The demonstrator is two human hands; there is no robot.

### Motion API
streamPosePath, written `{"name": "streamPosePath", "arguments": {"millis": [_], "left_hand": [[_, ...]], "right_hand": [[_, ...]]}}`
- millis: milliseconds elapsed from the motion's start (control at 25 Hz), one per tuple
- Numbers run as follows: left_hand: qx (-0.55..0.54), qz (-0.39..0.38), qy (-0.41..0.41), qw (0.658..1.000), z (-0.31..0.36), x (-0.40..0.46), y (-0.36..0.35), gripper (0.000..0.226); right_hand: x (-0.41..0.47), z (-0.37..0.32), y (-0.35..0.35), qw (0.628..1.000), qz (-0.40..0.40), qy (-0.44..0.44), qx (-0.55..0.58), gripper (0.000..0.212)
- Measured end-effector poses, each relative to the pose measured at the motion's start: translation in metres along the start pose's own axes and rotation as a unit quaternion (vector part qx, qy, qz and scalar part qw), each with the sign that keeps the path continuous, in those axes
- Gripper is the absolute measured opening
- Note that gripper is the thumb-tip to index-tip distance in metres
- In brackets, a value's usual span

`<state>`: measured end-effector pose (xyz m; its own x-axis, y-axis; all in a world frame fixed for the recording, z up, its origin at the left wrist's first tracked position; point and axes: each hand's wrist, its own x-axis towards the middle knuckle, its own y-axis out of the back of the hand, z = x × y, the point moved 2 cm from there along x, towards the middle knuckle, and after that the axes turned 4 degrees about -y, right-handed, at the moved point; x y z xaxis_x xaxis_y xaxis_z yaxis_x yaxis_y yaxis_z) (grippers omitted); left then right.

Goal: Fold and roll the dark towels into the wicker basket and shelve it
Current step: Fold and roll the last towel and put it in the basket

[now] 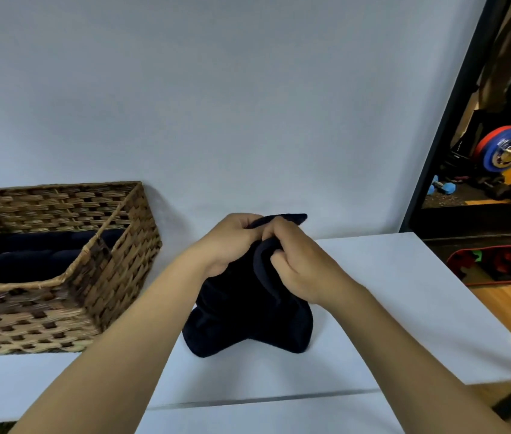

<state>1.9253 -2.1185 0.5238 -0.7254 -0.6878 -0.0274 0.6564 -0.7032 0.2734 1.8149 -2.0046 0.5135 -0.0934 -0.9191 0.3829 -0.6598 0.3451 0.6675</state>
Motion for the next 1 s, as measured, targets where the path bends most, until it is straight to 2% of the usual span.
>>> {"name": "streamPosePath", "arguments": {"millis": [160, 200, 280, 360, 400, 520, 600, 680, 800, 920, 1000], "left_hand": [[-0.203, -0.072, 0.020, 0.976, -0.018, -0.015, -0.005, 0.010], [-0.237, -0.089, 0.019, 0.967, -0.020, -0.019, -0.006, 0.020], [-0.224, -0.105, 0.005, 0.969, -0.023, -0.025, -0.009, 0.042], [-0.151, -0.096, -0.023, 0.984, -0.023, -0.031, -0.010, 0.039], [-0.134, -0.091, -0.031, 0.986, -0.023, -0.033, -0.011, 0.033], [-0.194, -0.047, -0.030, 0.980, -0.026, -0.037, -0.008, 0.023], [-0.238, -0.026, -0.035, 0.970, -0.029, -0.037, -0.002, 0.020], [-0.263, -0.043, -0.041, 0.963, -0.031, -0.041, 0.001, 0.018], [-0.257, -0.056, -0.036, 0.964, -0.029, -0.046, -0.001, 0.028], [-0.253, -0.048, -0.010, 0.966, -0.022, -0.047, -0.004, 0.044], [-0.220, -0.019, 0.014, 0.975, -0.017, -0.048, -0.007, 0.046]], "right_hand": [[-0.003, 0.012, -0.005, 0.979, 0.076, 0.083, -0.170, 0.027], [-0.005, 0.012, -0.002, 0.978, 0.107, 0.071, -0.164, 0.025], [-0.009, 0.009, 0.006, 0.980, 0.157, -0.042, -0.112, 0.024], [-0.011, 0.008, 0.009, 0.978, 0.122, -0.168, -0.035, 0.029], [-0.013, 0.010, 0.006, 0.977, 0.095, -0.190, 0.021, 0.030], [-0.023, 0.017, 0.001, 0.960, 0.068, -0.183, 0.203, 0.029], [-0.029, 0.023, -0.001, 0.937, 0.080, -0.212, 0.268, 0.025], [-0.032, 0.026, -0.004, 0.917, 0.080, -0.254, 0.297, 0.026], [-0.035, 0.024, -0.011, 0.899, 0.079, -0.271, 0.334, 0.021], [-0.034, 0.010, -0.010, 0.899, 0.112, -0.235, 0.353, 0.002], [-0.034, 0.002, -0.011, 0.909, 0.116, -0.206, 0.344, 0.009]]}}
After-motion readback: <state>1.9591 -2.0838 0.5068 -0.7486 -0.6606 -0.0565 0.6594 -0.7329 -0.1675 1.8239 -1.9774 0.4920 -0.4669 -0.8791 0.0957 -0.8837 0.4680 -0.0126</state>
